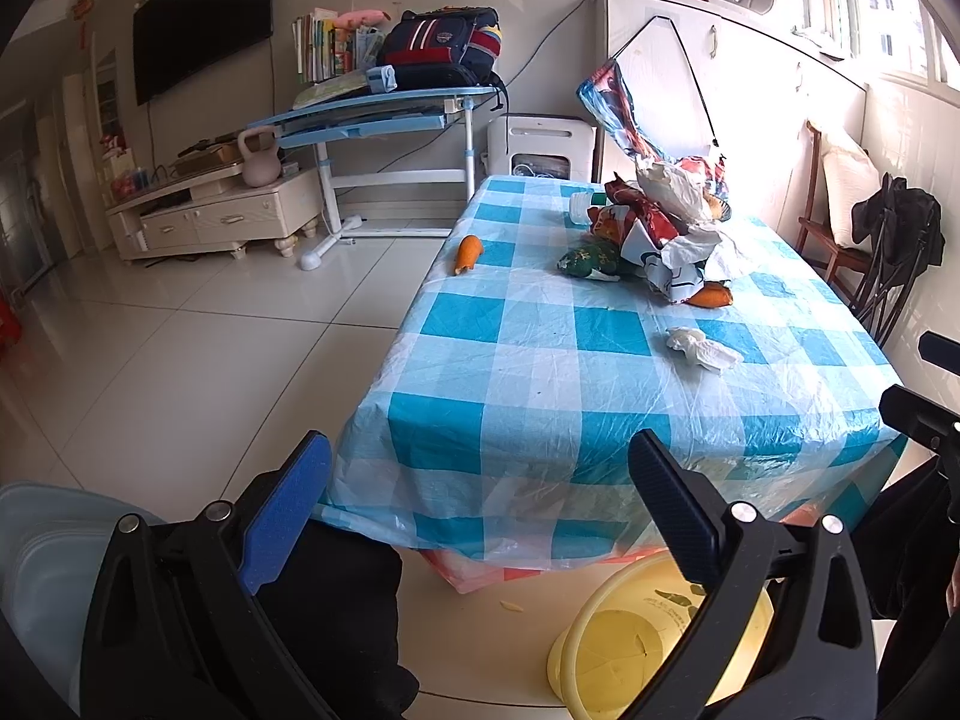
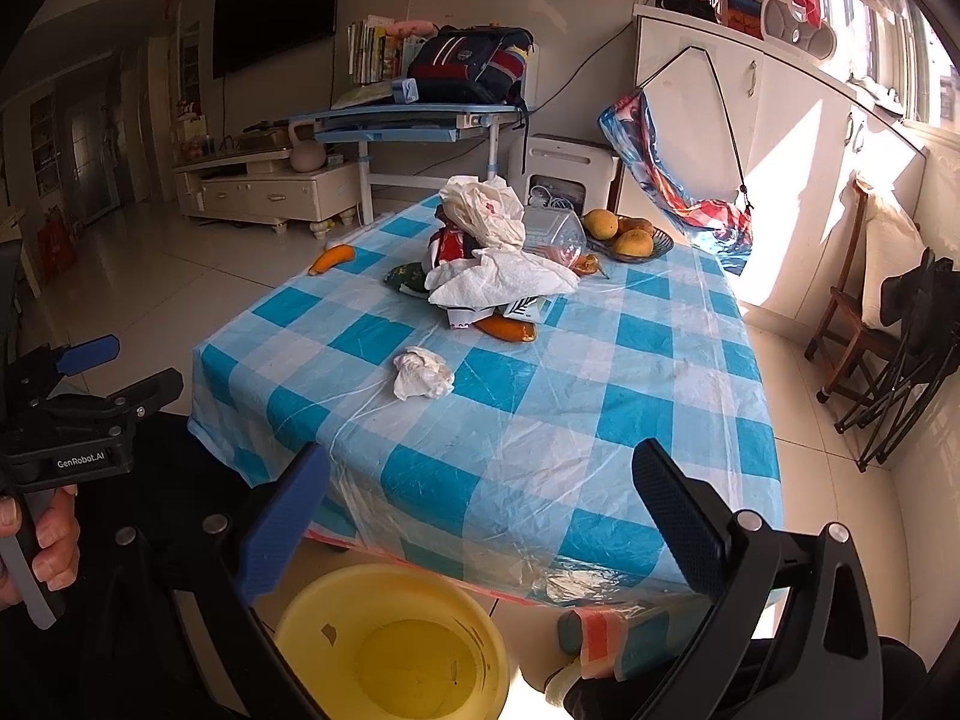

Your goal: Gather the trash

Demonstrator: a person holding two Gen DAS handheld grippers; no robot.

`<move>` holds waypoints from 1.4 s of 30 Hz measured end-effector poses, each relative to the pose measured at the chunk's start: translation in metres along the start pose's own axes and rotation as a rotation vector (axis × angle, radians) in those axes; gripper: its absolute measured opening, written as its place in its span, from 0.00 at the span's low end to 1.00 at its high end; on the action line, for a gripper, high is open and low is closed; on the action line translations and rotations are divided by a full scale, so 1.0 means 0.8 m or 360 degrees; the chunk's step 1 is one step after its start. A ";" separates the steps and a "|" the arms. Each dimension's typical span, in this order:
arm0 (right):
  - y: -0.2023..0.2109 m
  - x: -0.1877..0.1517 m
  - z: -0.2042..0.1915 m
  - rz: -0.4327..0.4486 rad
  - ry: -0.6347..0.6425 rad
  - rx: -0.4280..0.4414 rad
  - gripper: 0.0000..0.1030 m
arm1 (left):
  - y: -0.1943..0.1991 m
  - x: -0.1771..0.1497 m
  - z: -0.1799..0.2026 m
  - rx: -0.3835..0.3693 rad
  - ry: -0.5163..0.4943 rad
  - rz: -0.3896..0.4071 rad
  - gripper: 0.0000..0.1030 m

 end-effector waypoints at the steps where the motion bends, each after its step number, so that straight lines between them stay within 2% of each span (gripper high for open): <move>1: 0.000 0.000 0.000 -0.0002 0.0000 0.0000 0.94 | 0.000 0.000 0.000 -0.0001 -0.0004 0.0001 0.93; 42: -0.003 -0.002 -0.003 -0.0011 0.0002 0.0005 0.94 | -0.001 -0.001 0.005 0.0000 -0.0025 0.0006 0.93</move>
Point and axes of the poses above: each gripper's, at about its wrist camera, not at the fingertips, and y roughly against the way its jaws point, z to its right, x to its top, the point moved 9 cm from there along -y, roughly the way its jaws point, and after that the axes turned 14 degrees about x, right-handed, at the moved point
